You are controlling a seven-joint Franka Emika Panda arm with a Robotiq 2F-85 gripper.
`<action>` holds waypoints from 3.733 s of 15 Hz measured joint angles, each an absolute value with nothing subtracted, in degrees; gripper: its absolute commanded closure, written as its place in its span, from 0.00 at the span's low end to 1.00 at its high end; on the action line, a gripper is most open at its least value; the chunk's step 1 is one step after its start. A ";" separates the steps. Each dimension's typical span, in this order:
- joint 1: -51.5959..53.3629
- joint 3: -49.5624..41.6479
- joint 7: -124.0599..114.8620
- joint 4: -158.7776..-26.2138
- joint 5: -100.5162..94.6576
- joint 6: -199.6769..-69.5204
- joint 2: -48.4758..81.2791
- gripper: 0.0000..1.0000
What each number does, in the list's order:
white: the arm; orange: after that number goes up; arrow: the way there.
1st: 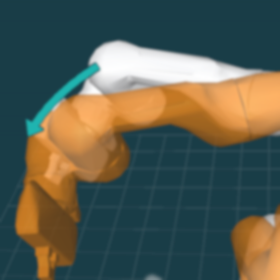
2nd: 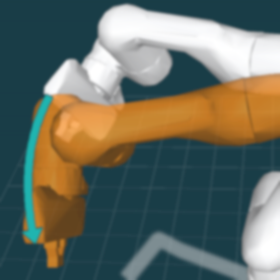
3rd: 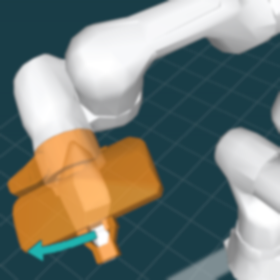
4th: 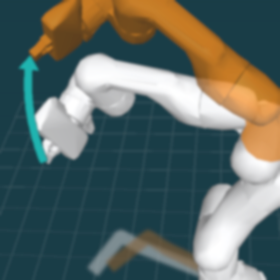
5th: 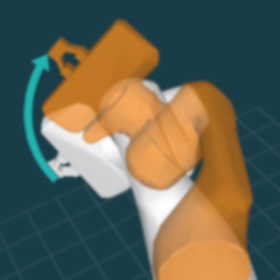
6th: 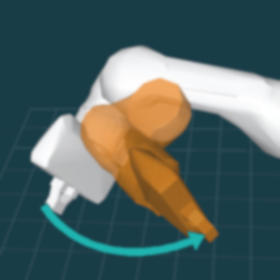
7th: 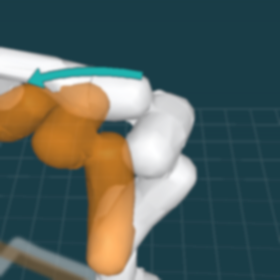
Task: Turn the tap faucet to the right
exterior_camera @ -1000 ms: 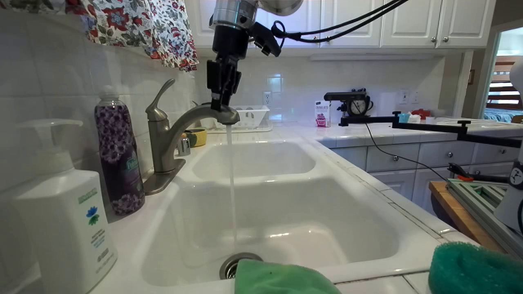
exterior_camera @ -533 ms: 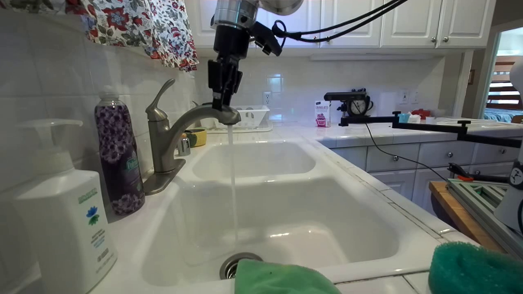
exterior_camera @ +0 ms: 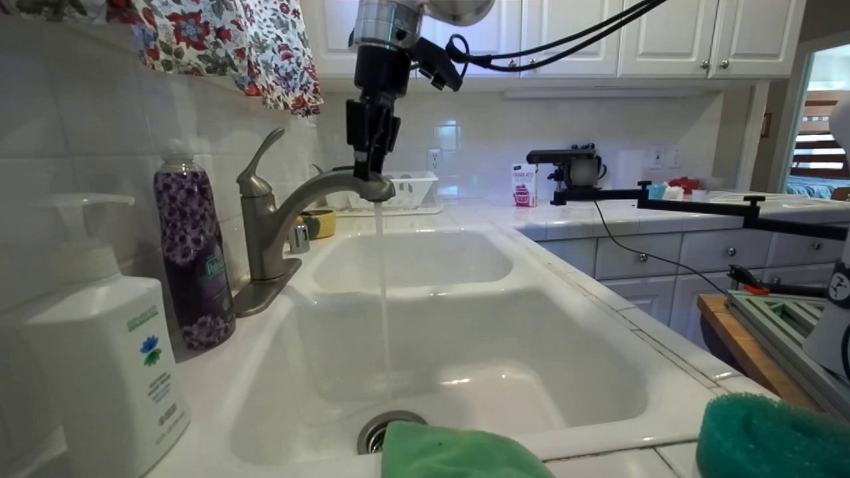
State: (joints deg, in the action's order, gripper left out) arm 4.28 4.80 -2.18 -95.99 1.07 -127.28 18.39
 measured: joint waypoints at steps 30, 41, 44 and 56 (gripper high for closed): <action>-2.38 0.41 14.50 -94.92 -0.31 -127.30 18.48 0.57; -0.76 4.51 14.91 -93.89 2.78 -120.63 16.94 0.97; -0.48 4.53 14.84 -93.91 2.86 -119.69 17.31 1.00; -0.36 3.45 12.33 -93.92 2.00 -127.74 21.10 1.00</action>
State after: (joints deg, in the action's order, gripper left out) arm -0.36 3.45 12.33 -93.92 2.00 -127.74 21.10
